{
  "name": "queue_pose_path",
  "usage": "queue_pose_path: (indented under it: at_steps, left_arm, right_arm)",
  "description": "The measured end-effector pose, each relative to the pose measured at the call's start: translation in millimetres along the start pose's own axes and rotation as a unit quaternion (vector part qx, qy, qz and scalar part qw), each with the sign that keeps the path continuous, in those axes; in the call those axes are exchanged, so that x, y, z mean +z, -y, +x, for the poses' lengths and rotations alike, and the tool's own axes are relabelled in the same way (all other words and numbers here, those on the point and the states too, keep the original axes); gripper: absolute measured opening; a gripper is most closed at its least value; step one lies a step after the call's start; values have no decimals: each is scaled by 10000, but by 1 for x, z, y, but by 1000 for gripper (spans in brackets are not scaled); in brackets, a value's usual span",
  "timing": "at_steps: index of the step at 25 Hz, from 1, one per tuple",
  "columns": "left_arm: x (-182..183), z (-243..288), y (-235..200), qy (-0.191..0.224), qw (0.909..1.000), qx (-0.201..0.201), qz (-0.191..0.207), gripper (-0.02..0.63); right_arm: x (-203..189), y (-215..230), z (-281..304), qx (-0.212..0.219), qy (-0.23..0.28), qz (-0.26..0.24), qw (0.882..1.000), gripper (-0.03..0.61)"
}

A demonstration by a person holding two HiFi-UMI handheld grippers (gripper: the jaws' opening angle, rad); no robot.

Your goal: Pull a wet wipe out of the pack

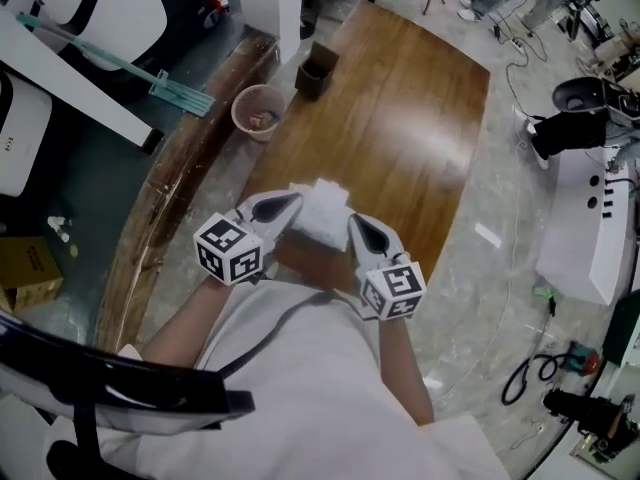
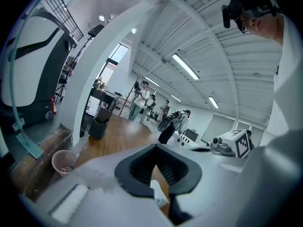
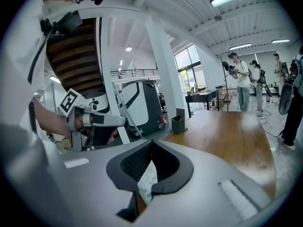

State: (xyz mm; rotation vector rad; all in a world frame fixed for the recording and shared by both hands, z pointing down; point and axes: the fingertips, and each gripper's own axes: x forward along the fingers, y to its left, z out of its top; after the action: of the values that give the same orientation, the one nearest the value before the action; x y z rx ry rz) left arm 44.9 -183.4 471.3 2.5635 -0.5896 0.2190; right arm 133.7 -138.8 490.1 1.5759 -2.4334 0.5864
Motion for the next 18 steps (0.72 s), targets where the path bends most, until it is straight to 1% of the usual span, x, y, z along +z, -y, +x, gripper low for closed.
queue_pose_path:
  at_steps: [4, 7, 11, 12, 14, 15, 16, 17, 18]
  left_arm:
    - [-12, -1, -7, -106, 9995, 273, -106, 2]
    - [-24, -1, -13, -224, 9985, 494, -96, 2]
    - [-45, 2, -19, -402, 9964, 735, -115, 2]
    - [-48, 3, -20, -428, 9958, 801, -99, 3]
    - [-57, 6, -23, -523, 9939, 974, 63, 3]
    - [-62, 10, -25, -597, 9925, 1053, 184, 20]
    - [-68, 14, -25, -685, 9910, 1108, 298, 74]
    - [-74, 20, -25, -781, 9896, 1144, 390, 110]
    - [-81, 25, -25, -878, 9882, 1168, 463, 128]
  right_arm:
    - [-11, 4, 16, 342, -240, -80, 9991, 9]
    - [-22, 6, 28, 605, -454, -134, 9970, 9]
    - [-46, 10, 44, 813, -856, -320, 9925, 9]
    - [-52, 10, 47, 858, -944, -368, 9912, 11]
    - [-62, 11, 53, 942, -1093, -417, 9887, 21]
    - [-67, 11, 55, 970, -1160, -427, 9876, 27]
    - [-72, 11, 57, 988, -1221, -432, 9866, 35]
    - [-76, 12, 58, 998, -1274, -431, 9859, 43]
    - [-79, 12, 59, 1003, -1319, -427, 9853, 48]
